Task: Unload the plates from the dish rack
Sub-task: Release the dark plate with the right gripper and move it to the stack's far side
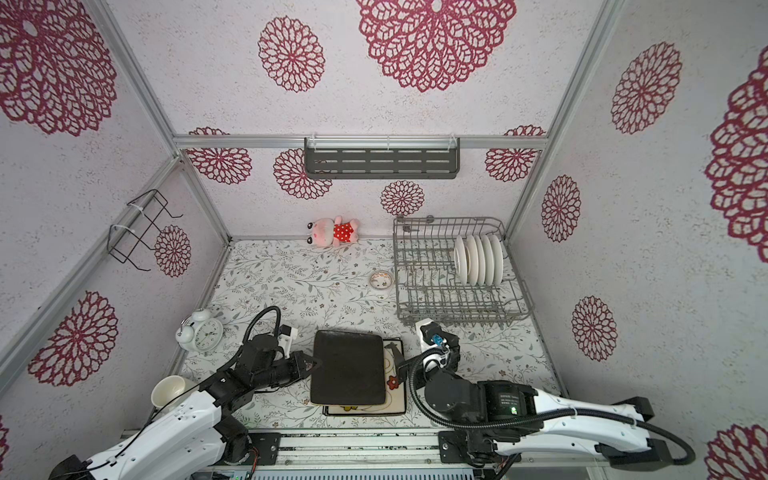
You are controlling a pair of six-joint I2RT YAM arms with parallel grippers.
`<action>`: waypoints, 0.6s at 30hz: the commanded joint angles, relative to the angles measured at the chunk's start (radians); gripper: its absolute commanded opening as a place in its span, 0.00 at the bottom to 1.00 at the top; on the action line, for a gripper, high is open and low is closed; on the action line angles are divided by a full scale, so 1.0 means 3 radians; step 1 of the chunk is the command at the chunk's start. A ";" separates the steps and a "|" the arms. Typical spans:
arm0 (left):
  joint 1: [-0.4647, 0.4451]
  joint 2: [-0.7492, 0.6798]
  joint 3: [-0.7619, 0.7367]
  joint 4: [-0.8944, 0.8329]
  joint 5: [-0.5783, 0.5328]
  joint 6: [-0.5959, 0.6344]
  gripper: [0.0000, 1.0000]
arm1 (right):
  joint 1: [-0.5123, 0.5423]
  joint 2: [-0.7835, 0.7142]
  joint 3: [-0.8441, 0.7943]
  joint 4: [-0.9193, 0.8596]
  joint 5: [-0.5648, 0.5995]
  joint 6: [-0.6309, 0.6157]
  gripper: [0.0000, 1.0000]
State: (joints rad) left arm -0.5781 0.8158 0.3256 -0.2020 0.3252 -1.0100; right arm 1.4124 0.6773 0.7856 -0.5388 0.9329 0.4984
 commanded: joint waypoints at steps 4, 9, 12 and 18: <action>-0.0067 0.0148 -0.0019 -0.0188 -0.0123 0.0247 0.00 | -0.0893 0.0324 -0.0287 0.0053 -0.1057 0.0363 0.99; -0.0093 0.0310 -0.0001 -0.0181 -0.0148 0.0309 0.00 | -0.1526 0.0246 -0.0498 0.0251 -0.1789 0.0342 0.99; -0.0103 0.0453 0.0008 -0.0135 -0.0130 0.0319 0.00 | -0.1863 0.0345 -0.0551 0.0263 -0.2428 0.0379 0.99; -0.0143 0.0624 0.0020 -0.0072 -0.0201 0.0309 0.00 | -0.1995 0.0554 -0.0761 0.0545 -0.2946 0.0720 0.85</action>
State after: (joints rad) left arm -0.6018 0.9680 0.3454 -0.1173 0.3466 -0.9871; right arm 0.8223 0.8333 0.5735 -0.4339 0.1883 0.6415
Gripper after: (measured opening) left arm 0.099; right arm 0.861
